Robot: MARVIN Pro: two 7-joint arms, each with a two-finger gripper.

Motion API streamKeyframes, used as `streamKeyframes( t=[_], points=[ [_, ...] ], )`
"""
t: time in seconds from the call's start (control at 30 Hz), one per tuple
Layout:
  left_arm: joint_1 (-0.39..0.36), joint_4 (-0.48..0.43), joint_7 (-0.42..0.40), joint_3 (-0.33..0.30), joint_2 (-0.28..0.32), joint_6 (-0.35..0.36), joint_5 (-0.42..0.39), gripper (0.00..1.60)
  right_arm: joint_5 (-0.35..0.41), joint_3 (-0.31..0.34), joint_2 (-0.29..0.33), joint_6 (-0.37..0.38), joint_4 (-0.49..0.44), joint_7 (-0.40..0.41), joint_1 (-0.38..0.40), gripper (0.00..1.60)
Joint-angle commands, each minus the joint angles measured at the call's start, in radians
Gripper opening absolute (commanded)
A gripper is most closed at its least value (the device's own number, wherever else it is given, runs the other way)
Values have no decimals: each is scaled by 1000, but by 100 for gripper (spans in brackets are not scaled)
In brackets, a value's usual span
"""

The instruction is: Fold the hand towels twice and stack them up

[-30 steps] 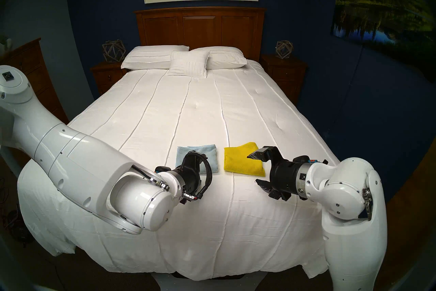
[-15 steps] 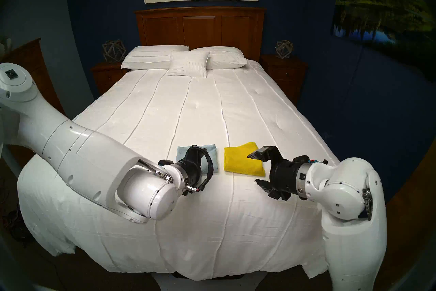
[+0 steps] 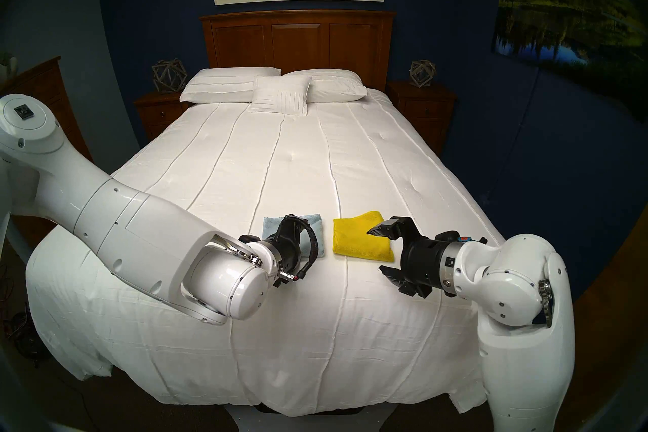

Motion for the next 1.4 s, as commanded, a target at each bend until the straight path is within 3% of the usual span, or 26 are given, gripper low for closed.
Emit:
streamKeyframes(
  t=[0.0, 0.2, 0.27, 0.3, 0.33, 0.5, 0.63, 0.7, 0.77, 0.8, 1.07, 1.37],
  points=[
    [-10, 29, 6, -6, -11, 2, 6, 133, 1, -1, -2, -2, -20, 2, 5, 160],
    [-10, 66, 25, 3, -13, 25, 14, 127, 1, -1, -3, -1, -20, 1, 5, 160],
    [-11, 73, 33, 5, -13, 32, 17, 113, 1, -1, -3, -1, -20, 1, 6, 160],
    [-11, 78, 37, 6, -12, 36, 18, 90, 1, -1, -3, -1, -20, 1, 6, 160],
    [-11, 82, 42, 7, -11, 40, 19, 85, 1, -1, -3, -1, -20, 1, 6, 160],
    [1, 108, 60, 14, -9, 64, 25, 77, 0, 2, -2, -1, -20, 1, 4, 160],
    [-2, 109, 68, 13, -10, 77, 35, 61, 2, 18, 0, -1, -25, 0, 0, 160],
    [-14, 95, 70, 12, -13, 76, 45, 44, 6, 30, 2, -1, -27, -1, -3, 160],
    [-28, 80, 71, 6, -12, 66, 47, 9, 11, 42, 4, 1, -29, -3, -5, 160],
    [-36, 74, 74, 5, -13, 63, 49, 0, 15, 47, 5, 2, -30, -4, -6, 160],
    [-96, 52, 95, -21, -14, 38, 50, 0, 26, 82, 10, 6, -43, -8, -18, 160],
    [-158, 64, 118, -96, -58, 30, 63, 0, 26, 103, 20, 12, -44, -7, -20, 160]
  ],
)
